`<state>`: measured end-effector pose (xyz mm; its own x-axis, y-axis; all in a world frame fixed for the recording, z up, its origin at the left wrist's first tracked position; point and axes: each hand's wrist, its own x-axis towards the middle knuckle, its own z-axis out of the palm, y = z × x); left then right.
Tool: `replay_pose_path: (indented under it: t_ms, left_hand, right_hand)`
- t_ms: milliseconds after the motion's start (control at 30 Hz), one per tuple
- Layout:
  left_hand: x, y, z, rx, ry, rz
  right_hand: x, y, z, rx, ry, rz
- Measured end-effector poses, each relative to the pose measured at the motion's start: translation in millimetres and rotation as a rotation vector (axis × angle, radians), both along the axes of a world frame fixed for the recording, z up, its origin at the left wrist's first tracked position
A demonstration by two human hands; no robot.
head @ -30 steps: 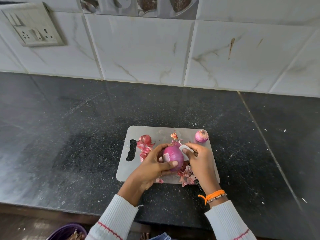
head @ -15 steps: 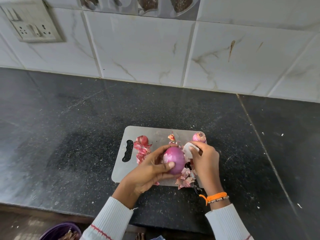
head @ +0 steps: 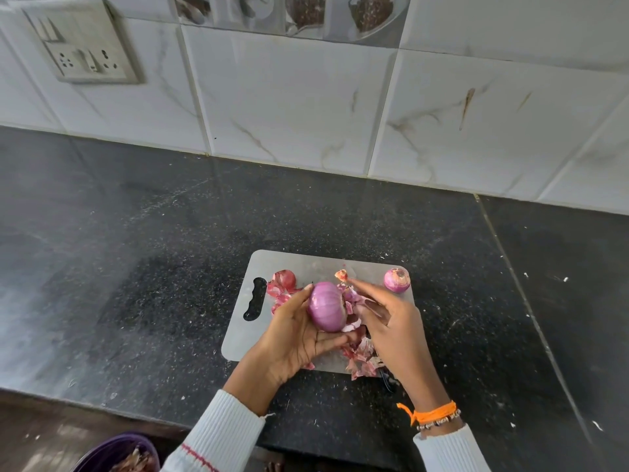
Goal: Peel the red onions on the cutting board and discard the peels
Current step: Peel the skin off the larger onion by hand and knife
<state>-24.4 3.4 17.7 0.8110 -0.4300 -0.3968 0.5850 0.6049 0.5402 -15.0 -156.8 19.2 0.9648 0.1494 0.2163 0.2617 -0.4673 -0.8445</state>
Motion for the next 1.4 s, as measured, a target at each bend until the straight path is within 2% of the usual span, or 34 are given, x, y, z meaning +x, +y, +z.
replay_pose_path:
  t_ms: [100,333,467,533,767,867,967,1167,1400]
  left_hand:
    - [0,0,-2,0.064,-0.003,-0.025]
    - [0,-5,0,0.152,0.003,-0.029]
    - [0,-6,-4,0.142,0.064,-0.028]
    - [0,-6,-4,0.110,0.074,-0.022]
    - [0,-7,-5,0.148,0.078,0.083]
    - [0,-6,-4,0.097,0.098,0.105]
    - [0,-7,-5,0.035,0.137,0.136]
    - [3,-6,-9,0.038,0.178,0.170]
    - [3,-7,-11,0.018,0.193,0.164]
  right_hand:
    - [0,4,0,0.055,-0.027,0.049]
    - [0,2,1,0.073,-0.041,-0.017]
    - [1,-5,0,0.098,-0.043,-0.136]
    - [3,-9,-4,0.047,-0.022,-0.213]
    - [-1,-13,-28,-0.460,0.076,-0.306]
    - [-3,-14,-30,-0.594,0.202,-0.335]
    - [-3,-13,-28,-0.631,0.258,-0.342]
    - [-8,-11,-23,-0.645,0.334,-0.280]
    - [-11,-7,-14,-0.558,0.287,-0.323]
